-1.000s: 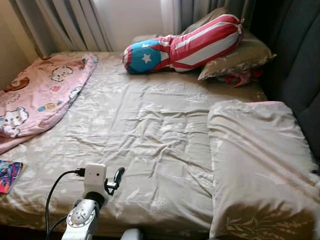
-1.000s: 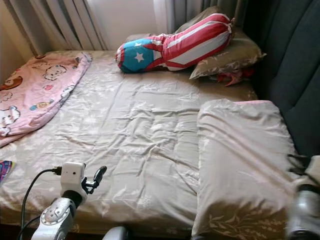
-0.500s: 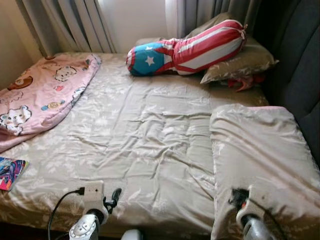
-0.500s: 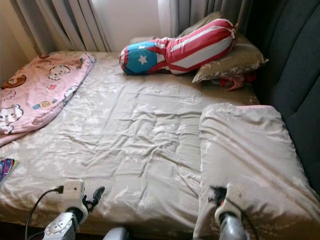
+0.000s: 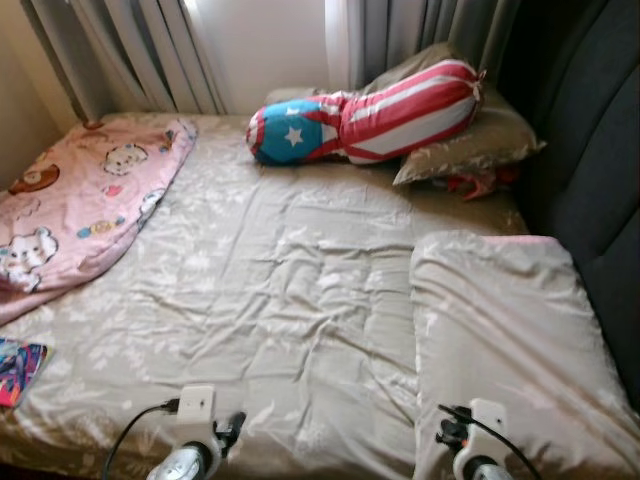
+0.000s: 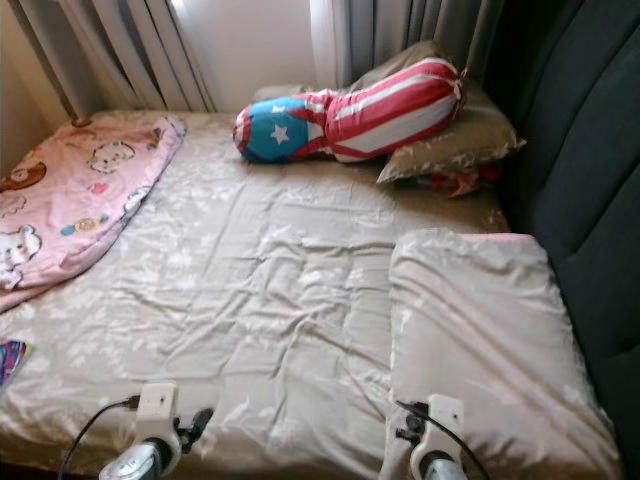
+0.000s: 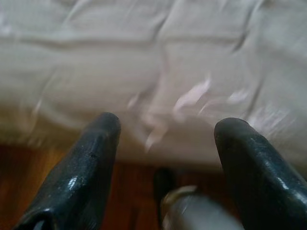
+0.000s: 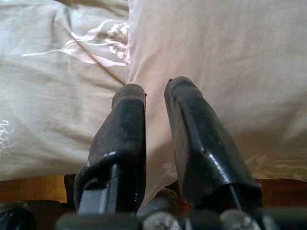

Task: Clean up the room

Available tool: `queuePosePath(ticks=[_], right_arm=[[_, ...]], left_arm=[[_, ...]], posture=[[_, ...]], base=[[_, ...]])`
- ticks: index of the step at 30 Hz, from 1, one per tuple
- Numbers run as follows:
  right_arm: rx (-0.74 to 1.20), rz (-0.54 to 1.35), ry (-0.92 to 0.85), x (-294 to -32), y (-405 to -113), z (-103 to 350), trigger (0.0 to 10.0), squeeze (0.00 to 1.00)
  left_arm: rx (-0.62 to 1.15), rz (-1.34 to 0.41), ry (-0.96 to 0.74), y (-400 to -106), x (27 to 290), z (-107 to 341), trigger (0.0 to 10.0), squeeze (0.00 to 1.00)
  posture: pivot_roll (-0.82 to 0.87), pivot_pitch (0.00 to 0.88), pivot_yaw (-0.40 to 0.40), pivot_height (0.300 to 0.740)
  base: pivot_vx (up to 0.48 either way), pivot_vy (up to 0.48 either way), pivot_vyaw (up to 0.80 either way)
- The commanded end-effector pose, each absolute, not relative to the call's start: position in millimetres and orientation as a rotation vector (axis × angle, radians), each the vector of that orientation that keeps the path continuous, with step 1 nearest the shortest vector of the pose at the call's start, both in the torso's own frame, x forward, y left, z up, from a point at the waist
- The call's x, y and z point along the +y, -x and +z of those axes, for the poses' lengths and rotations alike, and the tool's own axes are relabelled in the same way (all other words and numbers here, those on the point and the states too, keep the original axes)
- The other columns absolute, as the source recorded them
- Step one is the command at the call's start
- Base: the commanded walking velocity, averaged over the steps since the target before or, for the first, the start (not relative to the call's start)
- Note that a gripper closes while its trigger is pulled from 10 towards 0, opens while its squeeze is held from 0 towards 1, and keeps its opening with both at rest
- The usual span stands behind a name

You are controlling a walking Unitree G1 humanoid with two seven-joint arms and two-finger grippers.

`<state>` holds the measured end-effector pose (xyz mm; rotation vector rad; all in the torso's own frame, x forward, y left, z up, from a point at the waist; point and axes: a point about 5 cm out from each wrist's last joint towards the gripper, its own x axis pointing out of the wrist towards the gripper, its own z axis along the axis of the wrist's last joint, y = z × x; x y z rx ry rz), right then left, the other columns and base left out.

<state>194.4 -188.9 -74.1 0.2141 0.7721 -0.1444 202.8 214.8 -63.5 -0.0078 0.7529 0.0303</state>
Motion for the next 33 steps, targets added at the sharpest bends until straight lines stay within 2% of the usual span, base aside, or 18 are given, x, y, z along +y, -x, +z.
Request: queuePosePath(ticks=[1,5,11,17,27,33], right_arm=[[0.803,-0.153,-0.223,-186.6,-188.3,-78.2,10.0,0.00],[0.838,-0.199,-0.245,-185.4,-179.1,-83.5,10.0,0.00],[0.874,-0.183,-0.232,-180.0,-169.7,-88.5,10.0,0.00],[0.890,-0.213,-0.207,-186.3,-166.2,-89.7,10.0,0.00],[0.895,-0.209,-0.180,-196.0,-165.3,-88.9,10.0,0.00],[0.908,-0.213,-0.182,-198.5,-161.0,-90.4,10.0,0.00]], left_arm=[[0.803,0.034,-0.017,-193.1,218.9,-69.1,10.0,0.00],[0.872,0.052,-0.039,-180.9,225.0,-75.6,10.0,0.00],[0.891,0.070,-0.037,-178.7,225.3,-77.2,10.0,0.00],[0.910,0.009,-0.089,-176.8,218.4,-79.7,10.0,0.00],[0.882,-0.017,-0.084,-193.8,200.3,-75.4,10.0,0.00],[0.882,-0.002,-0.076,-193.9,197.6,-75.9,10.0,0.00]], posture=[[0.01,0.000,0.015,0.740],[0.01,0.000,0.022,0.740],[0.00,0.000,0.025,0.740],[-0.02,0.000,0.034,0.740],[-0.05,0.000,0.010,0.740],[-0.04,0.000,-0.004,0.740]], base=[[0.000,0.000,0.00],[0.000,0.000,0.00],[0.000,0.000,0.00],[0.000,0.000,0.00],[0.000,0.000,0.00],[0.000,0.000,0.00]])
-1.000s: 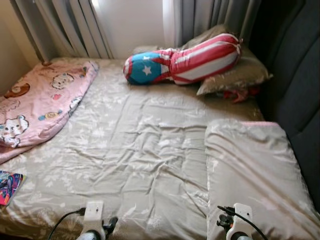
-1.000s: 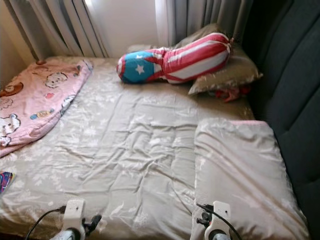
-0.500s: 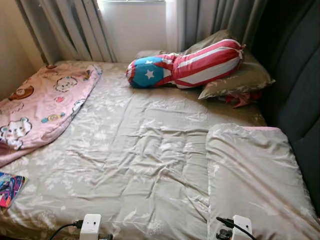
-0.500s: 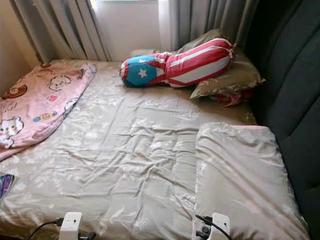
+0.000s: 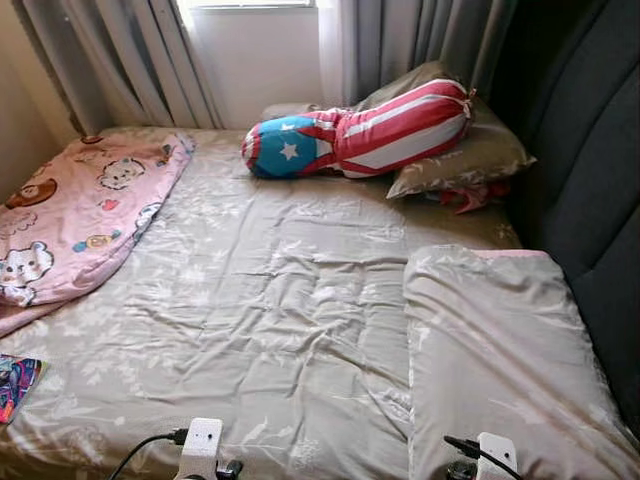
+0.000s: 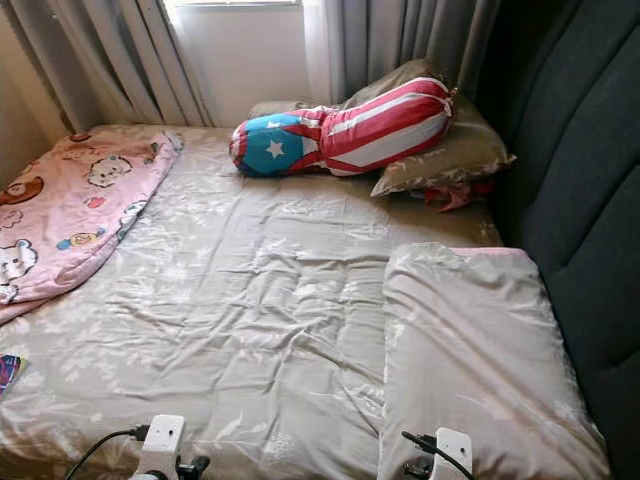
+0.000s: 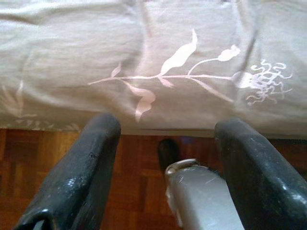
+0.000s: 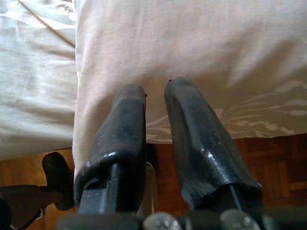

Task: Clean up the room

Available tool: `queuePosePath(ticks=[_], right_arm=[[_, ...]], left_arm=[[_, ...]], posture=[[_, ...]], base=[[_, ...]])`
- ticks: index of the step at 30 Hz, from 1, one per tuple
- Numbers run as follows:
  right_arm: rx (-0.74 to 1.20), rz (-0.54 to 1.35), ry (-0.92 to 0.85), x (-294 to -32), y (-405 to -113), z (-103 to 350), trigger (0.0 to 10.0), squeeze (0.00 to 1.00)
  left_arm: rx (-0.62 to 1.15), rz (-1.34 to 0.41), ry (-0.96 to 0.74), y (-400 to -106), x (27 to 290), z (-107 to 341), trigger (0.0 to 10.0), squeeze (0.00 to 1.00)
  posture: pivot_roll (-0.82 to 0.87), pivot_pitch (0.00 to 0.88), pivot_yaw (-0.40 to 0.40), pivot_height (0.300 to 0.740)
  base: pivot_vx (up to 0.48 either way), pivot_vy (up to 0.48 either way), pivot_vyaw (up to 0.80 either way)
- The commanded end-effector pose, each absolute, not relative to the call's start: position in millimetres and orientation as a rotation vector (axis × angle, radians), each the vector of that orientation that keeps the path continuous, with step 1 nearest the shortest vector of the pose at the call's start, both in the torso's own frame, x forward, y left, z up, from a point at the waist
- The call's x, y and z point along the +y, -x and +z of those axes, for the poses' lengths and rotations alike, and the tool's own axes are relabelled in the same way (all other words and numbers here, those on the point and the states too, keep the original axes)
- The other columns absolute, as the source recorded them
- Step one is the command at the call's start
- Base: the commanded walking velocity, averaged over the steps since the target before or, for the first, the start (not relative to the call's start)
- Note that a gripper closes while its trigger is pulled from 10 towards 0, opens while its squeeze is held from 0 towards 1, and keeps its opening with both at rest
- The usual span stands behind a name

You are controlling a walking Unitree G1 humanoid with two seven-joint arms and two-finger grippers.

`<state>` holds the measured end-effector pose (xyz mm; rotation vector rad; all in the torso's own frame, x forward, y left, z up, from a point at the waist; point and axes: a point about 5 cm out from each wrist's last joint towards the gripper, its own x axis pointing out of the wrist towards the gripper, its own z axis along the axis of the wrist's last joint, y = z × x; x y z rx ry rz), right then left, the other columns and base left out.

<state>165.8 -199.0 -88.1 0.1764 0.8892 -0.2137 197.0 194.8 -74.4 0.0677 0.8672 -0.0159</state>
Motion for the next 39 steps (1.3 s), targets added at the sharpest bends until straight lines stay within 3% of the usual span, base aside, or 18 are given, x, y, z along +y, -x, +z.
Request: queuePosePath(ticks=[1,14,32,39], right_arm=[[0.913,-0.208,-0.179,-197.8,-160.3,-90.8,10.0,0.00],[0.923,-0.214,-0.203,-193.2,-156.7,-93.1,10.0,0.00],[0.935,-0.178,-0.184,-188.9,-153.3,-94.8,10.0,0.00],[0.929,-0.176,-0.185,-187.2,-155.6,-94.1,10.0,0.00]], left_arm=[[0.883,0.003,-0.074,-193.4,198.0,-76.1,10.0,0.00],[0.894,0.057,-0.071,-187.7,210.5,-76.9,10.0,0.00],[0.899,0.022,-0.101,-184.6,206.4,-78.9,10.0,0.00],[0.898,0.027,-0.099,-184.9,206.5,-78.7,10.0,0.00]], posture=[[-0.04,0.000,-0.004,0.740],[-0.04,0.000,0.012,0.740],[-0.03,0.000,0.014,0.740],[-0.03,0.000,0.012,0.740]], base=[[0.000,0.000,0.00],[0.000,0.000,0.00],[0.000,0.000,0.00],[0.000,0.081,0.71]])
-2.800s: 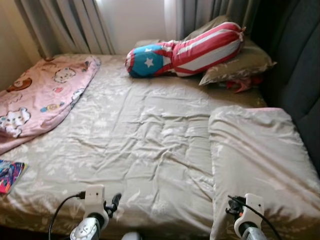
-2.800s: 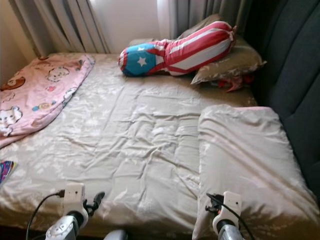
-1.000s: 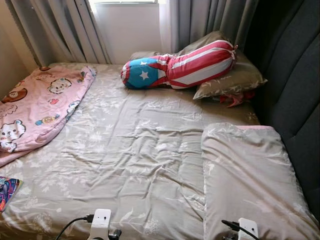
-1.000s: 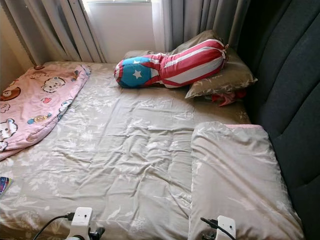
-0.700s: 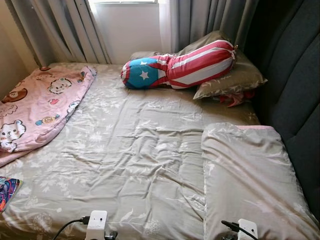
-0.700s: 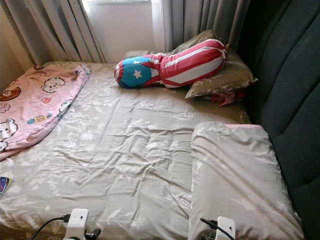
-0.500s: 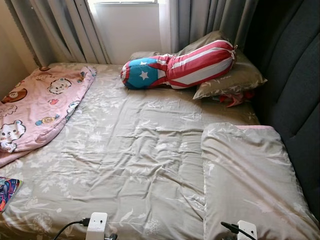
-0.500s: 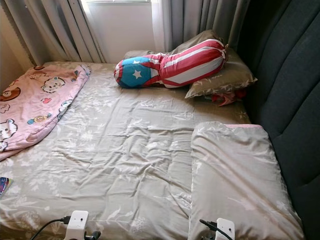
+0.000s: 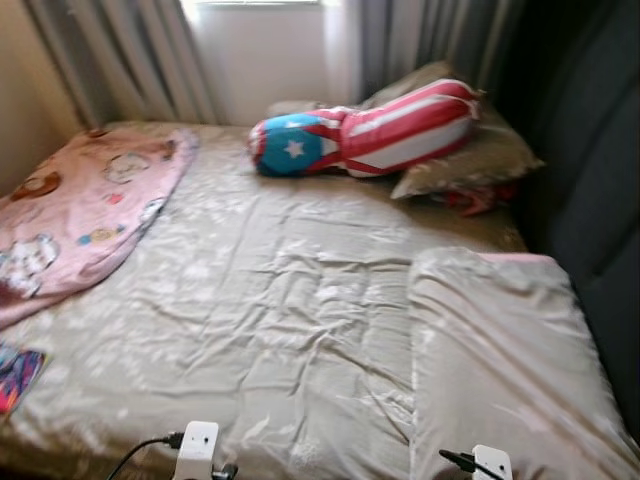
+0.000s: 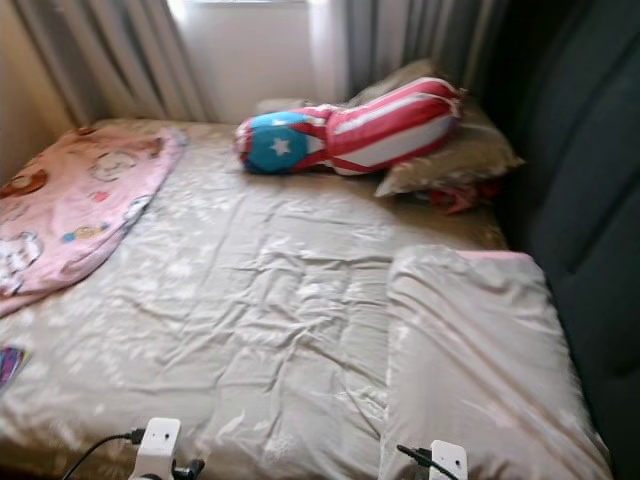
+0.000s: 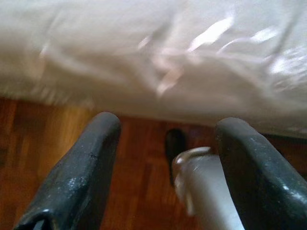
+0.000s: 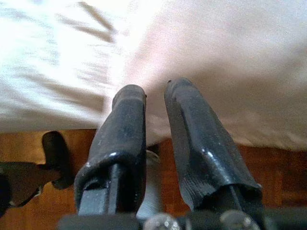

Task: Clean up the room

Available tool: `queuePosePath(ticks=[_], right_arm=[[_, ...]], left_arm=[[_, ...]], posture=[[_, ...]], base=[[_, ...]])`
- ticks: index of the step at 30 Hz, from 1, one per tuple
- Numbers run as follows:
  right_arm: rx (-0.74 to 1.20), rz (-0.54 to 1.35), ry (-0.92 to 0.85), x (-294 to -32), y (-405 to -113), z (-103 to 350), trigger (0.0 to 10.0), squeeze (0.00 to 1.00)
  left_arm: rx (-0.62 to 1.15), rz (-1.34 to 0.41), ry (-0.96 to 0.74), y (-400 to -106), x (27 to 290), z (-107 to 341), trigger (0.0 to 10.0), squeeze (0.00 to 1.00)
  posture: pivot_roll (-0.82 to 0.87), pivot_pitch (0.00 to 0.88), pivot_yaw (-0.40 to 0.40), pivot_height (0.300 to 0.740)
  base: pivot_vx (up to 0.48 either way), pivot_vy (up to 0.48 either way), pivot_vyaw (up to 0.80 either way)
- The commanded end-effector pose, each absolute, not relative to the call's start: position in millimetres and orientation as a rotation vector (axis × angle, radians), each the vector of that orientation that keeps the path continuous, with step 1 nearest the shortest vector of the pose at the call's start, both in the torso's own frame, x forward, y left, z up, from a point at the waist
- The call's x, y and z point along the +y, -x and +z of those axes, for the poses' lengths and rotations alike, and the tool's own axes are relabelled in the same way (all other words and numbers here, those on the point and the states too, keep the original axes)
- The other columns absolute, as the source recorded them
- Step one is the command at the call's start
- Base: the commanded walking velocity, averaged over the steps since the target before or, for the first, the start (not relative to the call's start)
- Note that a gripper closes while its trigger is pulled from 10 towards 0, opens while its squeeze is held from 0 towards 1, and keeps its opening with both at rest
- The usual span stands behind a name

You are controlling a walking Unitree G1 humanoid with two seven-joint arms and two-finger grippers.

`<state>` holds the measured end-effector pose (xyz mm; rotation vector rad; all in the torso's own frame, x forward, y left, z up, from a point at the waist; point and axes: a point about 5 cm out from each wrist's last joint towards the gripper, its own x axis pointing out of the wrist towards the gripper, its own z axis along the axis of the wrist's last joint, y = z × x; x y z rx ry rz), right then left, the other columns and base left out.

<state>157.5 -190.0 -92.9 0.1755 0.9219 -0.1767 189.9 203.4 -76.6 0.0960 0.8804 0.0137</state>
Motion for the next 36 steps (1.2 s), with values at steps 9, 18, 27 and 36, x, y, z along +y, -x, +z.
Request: queuePosePath(ticks=[9,18,27,36], right_arm=[[0.914,-0.197,-0.214,-186.5,-156.5,-93.6,10.0,0.00],[0.917,-0.187,-0.210,-184.9,-158.1,-93.3,10.0,0.00],[0.922,-0.185,-0.209,-185.5,-157.0,-93.7,10.0,0.00],[0.925,-0.176,-0.206,-184.9,-157.0,-93.8,10.0,0.00]], left_arm=[[0.896,0.023,-0.103,-185.3,206.7,-78.5,10.0,0.00],[0.894,0.018,-0.109,-185.7,207.4,-78.1,10.0,0.00],[0.894,0.019,-0.107,-185.4,206.7,-78.4,10.0,0.00],[0.893,0.023,-0.104,-185.5,206.4,-78.4,10.0,0.00]], posture=[[-0.03,0.000,0.014,0.740],[-0.02,0.000,0.012,0.740],[-0.02,0.000,0.009,0.740],[-0.02,0.000,0.007,0.740]], base=[[0.000,0.360,0.00],[0.000,0.356,0.00],[0.000,0.352,0.00],[0.000,0.351,0.00]])
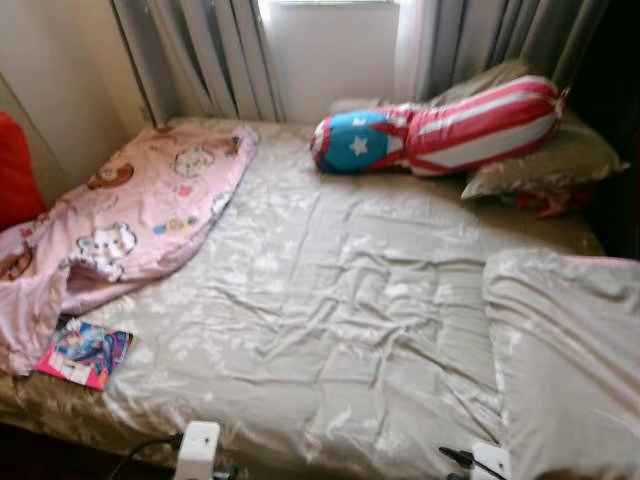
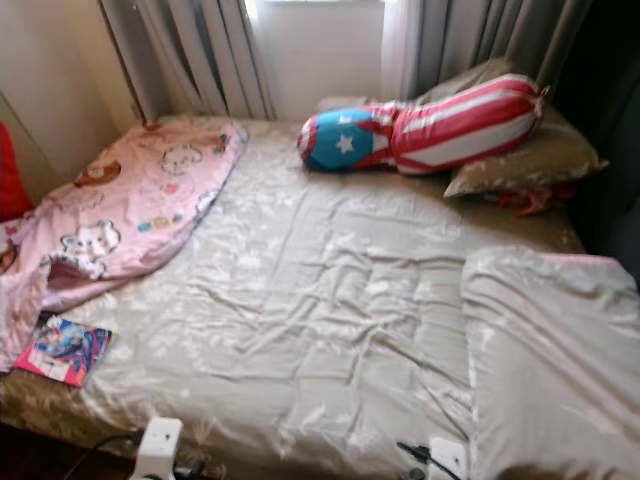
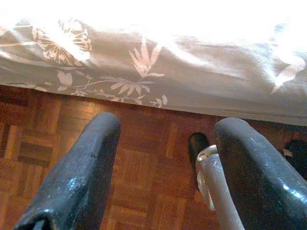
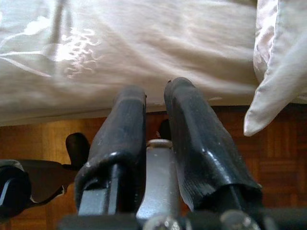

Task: Clean up the room

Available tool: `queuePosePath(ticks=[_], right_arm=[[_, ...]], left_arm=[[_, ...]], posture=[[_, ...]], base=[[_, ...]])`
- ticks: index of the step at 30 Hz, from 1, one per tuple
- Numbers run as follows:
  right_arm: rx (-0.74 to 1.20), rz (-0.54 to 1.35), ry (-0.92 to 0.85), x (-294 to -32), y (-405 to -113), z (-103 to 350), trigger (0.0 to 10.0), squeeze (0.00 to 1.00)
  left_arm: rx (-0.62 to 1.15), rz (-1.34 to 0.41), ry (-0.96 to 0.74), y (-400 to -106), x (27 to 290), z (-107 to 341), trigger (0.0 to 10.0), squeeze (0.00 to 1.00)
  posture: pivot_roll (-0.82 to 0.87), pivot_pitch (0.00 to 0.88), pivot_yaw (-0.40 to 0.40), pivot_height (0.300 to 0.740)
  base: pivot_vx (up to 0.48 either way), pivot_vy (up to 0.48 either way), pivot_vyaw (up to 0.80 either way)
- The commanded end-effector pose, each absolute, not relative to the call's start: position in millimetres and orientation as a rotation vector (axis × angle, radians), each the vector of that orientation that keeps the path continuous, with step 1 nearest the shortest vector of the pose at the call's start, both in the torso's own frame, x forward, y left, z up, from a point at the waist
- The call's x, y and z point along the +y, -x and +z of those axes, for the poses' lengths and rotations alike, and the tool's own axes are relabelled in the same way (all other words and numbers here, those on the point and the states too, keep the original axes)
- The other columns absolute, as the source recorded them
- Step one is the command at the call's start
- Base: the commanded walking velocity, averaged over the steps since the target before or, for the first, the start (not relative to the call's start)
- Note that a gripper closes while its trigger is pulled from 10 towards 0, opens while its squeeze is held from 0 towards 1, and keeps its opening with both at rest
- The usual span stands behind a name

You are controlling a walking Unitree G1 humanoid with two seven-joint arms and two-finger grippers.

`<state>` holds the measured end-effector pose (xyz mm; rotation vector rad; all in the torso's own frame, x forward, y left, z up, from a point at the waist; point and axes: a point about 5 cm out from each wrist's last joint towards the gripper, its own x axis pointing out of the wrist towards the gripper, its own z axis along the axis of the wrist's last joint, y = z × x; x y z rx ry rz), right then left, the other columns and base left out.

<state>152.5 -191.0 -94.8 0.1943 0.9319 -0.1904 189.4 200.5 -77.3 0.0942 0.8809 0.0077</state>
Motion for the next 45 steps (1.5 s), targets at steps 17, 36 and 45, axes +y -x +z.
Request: queuePosePath(ticks=[17,36,45], right_arm=[[0.931,-0.171,-0.207,-183.0,-156.9,-94.2,10.0,0.00],[0.932,-0.164,-0.205,-181.6,-157.0,-94.3,10.0,0.00],[0.931,-0.160,-0.200,-181.0,-157.5,-94.2,10.0,0.00]], left_arm=[[0.893,0.030,-0.097,-184.9,207.0,-78.5,10.0,0.00],[0.895,0.037,-0.094,-184.2,207.2,-78.9,10.0,0.00],[0.898,0.038,-0.092,-183.6,207.1,-79.3,10.0,0.00]], posture=[[-0.01,0.000,0.006,0.740],[-0.01,0.000,0.006,0.740],[-0.01,0.000,0.007,0.740]], base=[[0.000,0.349,0.00],[0.000,0.350,0.00],[0.000,0.351,0.00]])
